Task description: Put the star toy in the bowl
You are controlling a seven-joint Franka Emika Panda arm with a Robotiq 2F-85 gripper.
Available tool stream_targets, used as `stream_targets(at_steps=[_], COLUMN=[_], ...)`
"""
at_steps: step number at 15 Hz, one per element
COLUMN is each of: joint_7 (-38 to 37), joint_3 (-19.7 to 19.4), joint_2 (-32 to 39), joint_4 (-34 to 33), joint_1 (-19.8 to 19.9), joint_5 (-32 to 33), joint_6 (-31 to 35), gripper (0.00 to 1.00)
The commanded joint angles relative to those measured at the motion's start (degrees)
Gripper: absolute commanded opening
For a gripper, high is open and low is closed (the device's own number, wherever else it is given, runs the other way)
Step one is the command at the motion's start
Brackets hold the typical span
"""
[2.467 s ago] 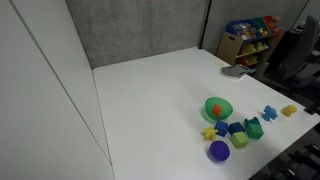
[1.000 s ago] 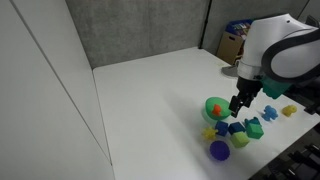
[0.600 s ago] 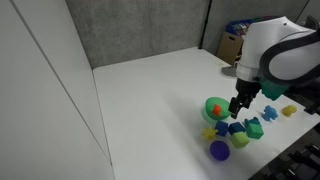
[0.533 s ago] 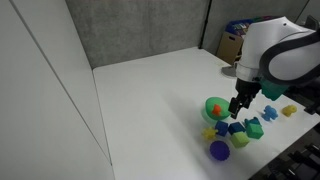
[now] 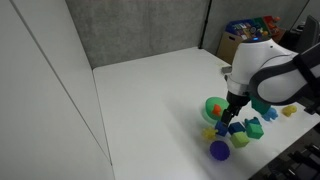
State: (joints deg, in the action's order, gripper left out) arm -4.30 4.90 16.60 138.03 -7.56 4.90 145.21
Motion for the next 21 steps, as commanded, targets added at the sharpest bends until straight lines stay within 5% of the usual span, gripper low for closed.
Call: stream_targets(at_steps=[1, 7, 21], joint_7=[-0.5, -1.1, 2.5], joint_3=[-0.5, -2.6, -1.9], joint_2=[4.0, 9.9, 20.5], joint_4=[-1.8, -5.1, -11.1], joint_1=[-1.7, -4.9, -3.8], joint_5=[3.3, 7.6, 5.5], joint_6=[3.9, 8.8, 13.9], gripper=[1.0, 1.0, 1.0])
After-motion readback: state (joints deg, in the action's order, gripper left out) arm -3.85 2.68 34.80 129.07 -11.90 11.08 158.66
